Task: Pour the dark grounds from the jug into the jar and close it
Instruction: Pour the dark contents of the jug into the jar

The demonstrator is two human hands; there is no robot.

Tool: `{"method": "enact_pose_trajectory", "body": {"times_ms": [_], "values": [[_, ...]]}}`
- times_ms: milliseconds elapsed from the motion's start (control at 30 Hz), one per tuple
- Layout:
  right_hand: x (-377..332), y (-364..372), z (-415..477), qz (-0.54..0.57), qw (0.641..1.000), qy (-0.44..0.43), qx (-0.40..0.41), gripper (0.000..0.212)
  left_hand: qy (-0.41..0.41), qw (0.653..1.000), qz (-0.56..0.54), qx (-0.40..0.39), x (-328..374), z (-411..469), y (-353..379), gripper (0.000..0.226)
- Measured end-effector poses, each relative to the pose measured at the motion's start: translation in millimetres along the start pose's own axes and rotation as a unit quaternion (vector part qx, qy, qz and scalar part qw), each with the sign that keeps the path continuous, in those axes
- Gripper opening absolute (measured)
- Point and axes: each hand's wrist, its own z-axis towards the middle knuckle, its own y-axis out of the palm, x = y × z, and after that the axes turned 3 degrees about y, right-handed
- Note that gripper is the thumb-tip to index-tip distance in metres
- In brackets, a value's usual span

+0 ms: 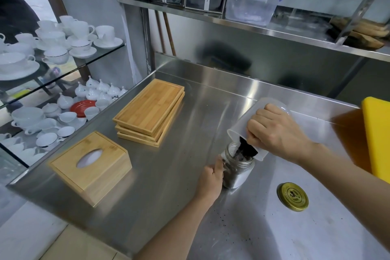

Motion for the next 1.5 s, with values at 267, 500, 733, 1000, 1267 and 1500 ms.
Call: {"method": "enact_pose_trajectory", "body": {"times_ms": [267, 500, 733, 1000, 1267, 1500], "values": [[0.1, 1.7, 0.7, 0.005, 1.000, -0.005, -0.002, 0.030, 0.010, 1.000, 0.004, -0.009, -3.8, 1.8, 0.0, 0.064], [0.0, 1.8, -2.3, -0.006, 1.000, -0.006, 0.006, 0.026, 0.016, 1.000, 0.001, -0.008, -5.5, 3.2, 1.6, 0.065], [0.6, 1.6, -1.6, 0.006, 1.000, -0.001, 0.002, 0.029, 0.014, 1.000, -0.001, -0.008, -6.2, 2.4, 0.5, 0.064], [0.6, 1.7, -3.9, -0.004, 1.000, 0.005, -0.002, 0.027, 0.008, 1.000, -0.002, -0.007, -8.2, 3.5, 1.5, 0.064], [-1.7, 1.6, -3.6, 0.001, 1.000, -0.013, -0.017, 0.025, -0.005, 1.000, 0.003, 0.001, -8.9, 5.1, 3.7, 0.065], [-3.0, 3.1, -6.7, -0.001, 1.000, -0.004, -0.018, 0.025, -0.004, 1.000, 0.002, -0.005, -9.7, 4.9, 3.4, 0.064]]}}
